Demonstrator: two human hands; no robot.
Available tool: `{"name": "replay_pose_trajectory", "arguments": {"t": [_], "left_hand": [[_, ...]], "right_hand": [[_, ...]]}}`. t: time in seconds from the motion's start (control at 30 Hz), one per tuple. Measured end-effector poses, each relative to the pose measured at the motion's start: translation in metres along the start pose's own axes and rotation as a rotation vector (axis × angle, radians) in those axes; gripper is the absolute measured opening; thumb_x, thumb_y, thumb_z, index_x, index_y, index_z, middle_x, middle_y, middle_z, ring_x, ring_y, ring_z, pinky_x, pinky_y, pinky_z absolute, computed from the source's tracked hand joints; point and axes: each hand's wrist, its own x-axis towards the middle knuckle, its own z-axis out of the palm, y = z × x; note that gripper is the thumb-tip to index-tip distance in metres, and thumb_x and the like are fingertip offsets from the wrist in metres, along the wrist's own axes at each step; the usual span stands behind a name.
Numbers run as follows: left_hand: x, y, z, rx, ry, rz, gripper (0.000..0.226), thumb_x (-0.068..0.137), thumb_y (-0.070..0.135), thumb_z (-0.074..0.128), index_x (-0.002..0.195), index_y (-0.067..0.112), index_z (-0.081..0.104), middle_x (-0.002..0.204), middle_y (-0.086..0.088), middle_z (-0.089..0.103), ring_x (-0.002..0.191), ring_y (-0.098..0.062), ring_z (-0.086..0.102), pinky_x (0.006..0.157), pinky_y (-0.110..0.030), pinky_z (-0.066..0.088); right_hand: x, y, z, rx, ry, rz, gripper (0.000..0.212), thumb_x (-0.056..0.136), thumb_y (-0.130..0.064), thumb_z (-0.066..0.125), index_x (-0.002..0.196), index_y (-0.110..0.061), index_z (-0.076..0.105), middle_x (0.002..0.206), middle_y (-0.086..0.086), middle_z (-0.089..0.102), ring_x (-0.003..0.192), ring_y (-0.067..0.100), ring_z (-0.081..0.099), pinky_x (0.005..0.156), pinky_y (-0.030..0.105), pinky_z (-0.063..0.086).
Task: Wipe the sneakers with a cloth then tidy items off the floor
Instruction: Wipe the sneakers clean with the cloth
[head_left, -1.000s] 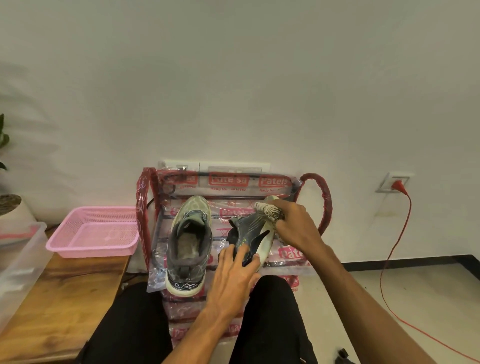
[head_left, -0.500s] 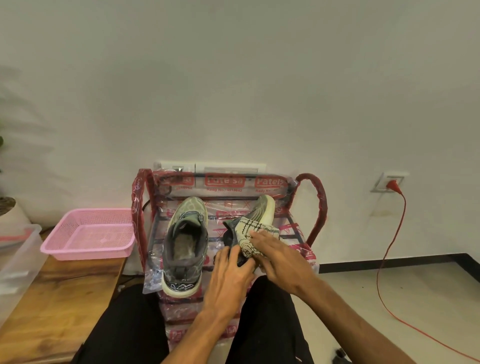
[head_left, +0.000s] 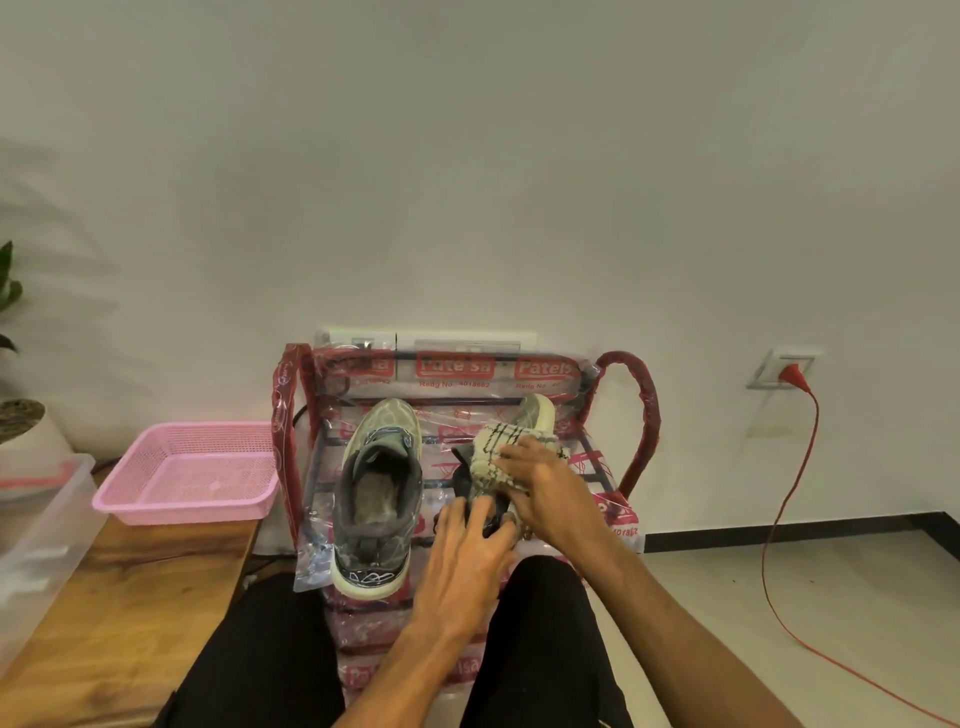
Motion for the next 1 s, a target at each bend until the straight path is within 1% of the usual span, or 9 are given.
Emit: {"name": "replay_pose_trajectory", "arguments": {"t": [0.13, 0.27, 0.4, 0.47, 0.57, 0.7, 0.8, 0.9, 1.0], "left_hand": [[0.001, 0.004, -0.002, 0.002, -0.005, 0.008, 0.058, 0.06, 0.027, 0.09, 0.109, 0.022, 0.059, 0.11, -0.006, 0.056, 0.102, -0.03, 0.06, 0.08, -0.043, 0.058], [0.0, 0.001, -0.003, -0.04, 0.01, 0.003, 0.059, 0.06, 0.024, 0.091, 0.105, 0.025, 0.054, 0.113, -0.006, 0.055, 0.103, -0.032, 0.061, 0.082, -0.045, 0.057], [0.0, 0.001, 0.0, -0.016, 0.005, 0.011, 0.055, 0.063, 0.024, 0.089, 0.108, 0.025, 0.058, 0.116, -0.005, 0.054, 0.107, -0.031, 0.058, 0.085, -0.044, 0.056], [0.001, 0.002, 0.002, 0.023, 0.004, 0.034, 0.055, 0.062, 0.023, 0.09, 0.108, 0.022, 0.06, 0.113, -0.005, 0.052, 0.104, -0.031, 0.057, 0.083, -0.043, 0.056], [0.003, 0.001, 0.002, 0.015, 0.031, 0.043, 0.054, 0.06, 0.022, 0.091, 0.105, 0.019, 0.061, 0.106, -0.005, 0.051, 0.097, -0.031, 0.057, 0.079, -0.041, 0.056], [0.0, -0.001, -0.001, -0.057, 0.06, 0.038, 0.058, 0.06, 0.022, 0.09, 0.106, 0.025, 0.055, 0.11, -0.003, 0.052, 0.097, -0.027, 0.058, 0.08, -0.04, 0.056], [-0.002, -0.002, -0.001, -0.077, 0.041, 0.025, 0.059, 0.06, 0.023, 0.091, 0.107, 0.026, 0.055, 0.113, -0.002, 0.053, 0.101, -0.026, 0.059, 0.082, -0.04, 0.056], [0.0, -0.003, 0.002, -0.021, 0.007, 0.033, 0.061, 0.059, 0.025, 0.092, 0.109, 0.024, 0.058, 0.111, -0.003, 0.05, 0.103, -0.028, 0.057, 0.082, -0.041, 0.056], [0.002, -0.002, 0.003, 0.001, -0.002, 0.033, 0.058, 0.061, 0.027, 0.091, 0.11, 0.021, 0.06, 0.108, -0.003, 0.048, 0.103, -0.029, 0.057, 0.081, -0.042, 0.056]], "right_hand": [[0.014, 0.006, 0.0, -0.036, 0.028, 0.122, 0.037, 0.091, -0.026, 0.065, 0.127, -0.017, 0.063, 0.139, -0.002, 0.055, 0.138, 0.018, 0.037, 0.114, 0.037, 0.034], [0.003, -0.009, 0.0, 0.039, 0.025, 0.082, 0.037, 0.094, -0.03, 0.06, 0.125, -0.012, 0.064, 0.14, -0.004, 0.054, 0.139, 0.014, 0.035, 0.115, 0.031, 0.028], [0.004, -0.003, -0.006, -0.038, 0.008, 0.044, 0.034, 0.095, -0.033, 0.057, 0.122, -0.016, 0.067, 0.139, -0.004, 0.054, 0.135, 0.013, 0.04, 0.112, 0.033, 0.035], [0.012, 0.004, -0.01, -0.105, 0.026, 0.085, 0.032, 0.095, -0.03, 0.057, 0.121, -0.015, 0.068, 0.141, -0.002, 0.053, 0.138, 0.016, 0.036, 0.113, 0.034, 0.032], [0.018, 0.005, -0.011, -0.093, 0.032, 0.137, 0.031, 0.095, -0.026, 0.059, 0.12, -0.013, 0.069, 0.145, -0.003, 0.049, 0.141, 0.017, 0.031, 0.114, 0.033, 0.028], [0.006, -0.008, -0.007, 0.005, -0.015, 0.069, 0.033, 0.093, -0.029, 0.059, 0.12, -0.013, 0.068, 0.147, -0.01, 0.045, 0.143, 0.01, 0.025, 0.116, 0.031, 0.023], [-0.002, -0.009, -0.006, 0.025, -0.06, 0.005, 0.036, 0.092, -0.031, 0.059, 0.123, -0.015, 0.067, 0.151, -0.014, 0.037, 0.146, 0.009, 0.018, 0.117, 0.035, 0.021], [0.003, 0.002, -0.01, -0.057, 0.013, 0.041, 0.031, 0.091, -0.029, 0.063, 0.118, -0.017, 0.07, 0.151, -0.007, 0.04, 0.143, 0.017, 0.028, 0.115, 0.043, 0.031], [0.011, 0.006, -0.018, -0.111, 0.076, 0.139, 0.028, 0.091, -0.024, 0.063, 0.116, -0.015, 0.071, 0.148, -0.003, 0.045, 0.139, 0.019, 0.036, 0.113, 0.039, 0.031]]}}
